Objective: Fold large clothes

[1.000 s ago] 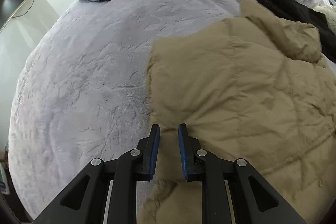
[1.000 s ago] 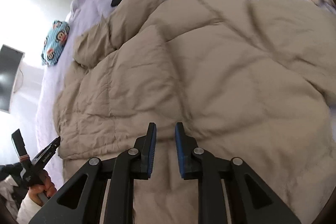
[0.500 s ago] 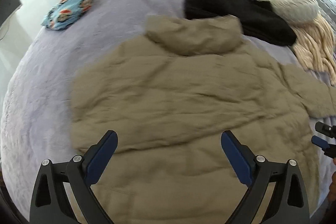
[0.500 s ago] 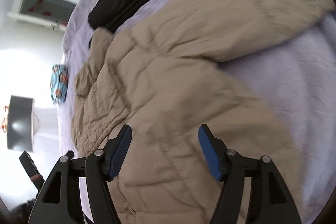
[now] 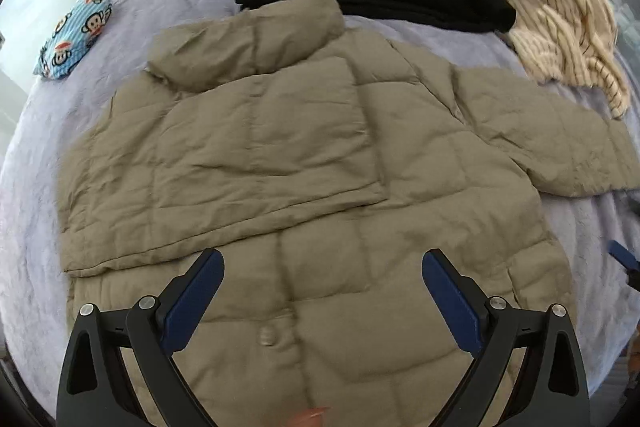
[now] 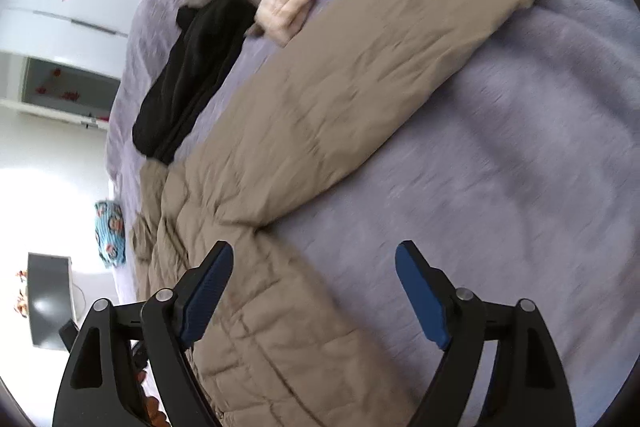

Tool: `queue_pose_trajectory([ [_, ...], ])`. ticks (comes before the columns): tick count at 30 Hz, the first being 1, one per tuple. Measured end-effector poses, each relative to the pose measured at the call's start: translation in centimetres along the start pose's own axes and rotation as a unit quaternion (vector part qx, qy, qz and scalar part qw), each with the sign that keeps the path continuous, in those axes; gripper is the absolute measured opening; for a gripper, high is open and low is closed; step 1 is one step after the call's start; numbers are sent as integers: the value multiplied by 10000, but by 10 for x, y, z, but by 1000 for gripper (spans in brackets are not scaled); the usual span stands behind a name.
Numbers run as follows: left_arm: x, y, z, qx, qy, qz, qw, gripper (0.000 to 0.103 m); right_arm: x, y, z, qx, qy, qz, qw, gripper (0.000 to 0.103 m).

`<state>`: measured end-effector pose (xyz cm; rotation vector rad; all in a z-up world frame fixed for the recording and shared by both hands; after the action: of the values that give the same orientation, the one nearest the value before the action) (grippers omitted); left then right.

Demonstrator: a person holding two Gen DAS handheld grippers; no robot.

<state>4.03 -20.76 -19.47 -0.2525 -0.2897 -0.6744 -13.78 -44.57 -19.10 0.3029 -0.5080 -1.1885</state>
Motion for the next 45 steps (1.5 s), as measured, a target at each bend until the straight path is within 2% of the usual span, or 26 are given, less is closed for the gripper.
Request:
queue_pose_trajectory([
  [3,0,-15,-7,163,83,-60,9998,100,18,-19,6,145,-315,-327,9989,103],
  [5,1,-22,-12,164,132,-15,9998,100,28,-29,3,184,-232,-382,9988,103],
  [9,2,-28,-22,170,224,69,9996,100,53,-51,-8,-101,-60,-408,9991,103],
  [11,1,-31,-29,26,385,117,9992,100,68,-63,-12,-65,-49,-587,9982,103],
  [15,3,-35,-29,14,321,164,9993,100,104,-87,-15,394,-202,-1253,9911,103],
  [19,11,-40,-28,-75,248,272,9993,100,138,-107,-21,788,-383,-1856,9787,103],
  [21,18,-41,-25,-89,137,282,9995,100,151,-112,-27,1058,-372,-2175,9696,103],
  [23,24,-41,-22,-75,25,260,9996,100,158,-115,-34,1386,-295,-2586,9555,100],
  [24,27,-40,-22,-59,3,266,9996,100,160,-115,-37,1534,-253,-2747,9489,93],
  [25,28,-39,-21,-76,-2,273,9996,100,161,-114,-40,1709,-193,-2887,9419,71],
  [26,29,-37,-22,-125,8,286,9995,100,162,-113,-44,1851,-120,-3006,9355,57],
  [27,30,-35,-23,-132,26,293,9995,100,162,-112,-49,1926,-36,-3109,9307,34],
  [28,30,-33,-23,-120,45,292,9995,100,161,-109,-53,2058,35,-3191,9251,20],
  [29,31,-30,-24,-154,67,281,9995,100,159,-103,-54,2173,70,-3194,9223,14],
  [32,33,-14,-19,-11,-20,306,9995,100,158,-77,-45,2218,-22,-2756,9353,12],
  [34,34,-1,-17,-48,-69,382,9992,100,156,-48,-34,2276,-79,-2273,9468,12],
  [37,32,27,-15,-278,19,688,9972,100,148,12,-16,2275,-249,-1318,9645,12],
  [40,34,66,5,9,-300,838,9960,100,128,84,-6,2278,-318,-355,9725,12],
  [43,36,103,25,325,-623,850,9939,100,94,165,-3,2115,-428,851,9727,12],
  [45,35,124,37,461,-795,890,9918,100,59,220,-7,1973,-471,1711,9641,12],
])
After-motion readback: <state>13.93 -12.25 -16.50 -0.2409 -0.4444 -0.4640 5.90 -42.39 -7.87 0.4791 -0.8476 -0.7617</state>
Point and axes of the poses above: each gripper's, at about its wrist camera, not at the fingertips, and z roughly against the way its jaws point, y to its left, x to its top, the point moved 7 cm from there along -z, roughly the way its jaws point, and after that the axes turned 11 degrees about -x, right-handed, at the moved point
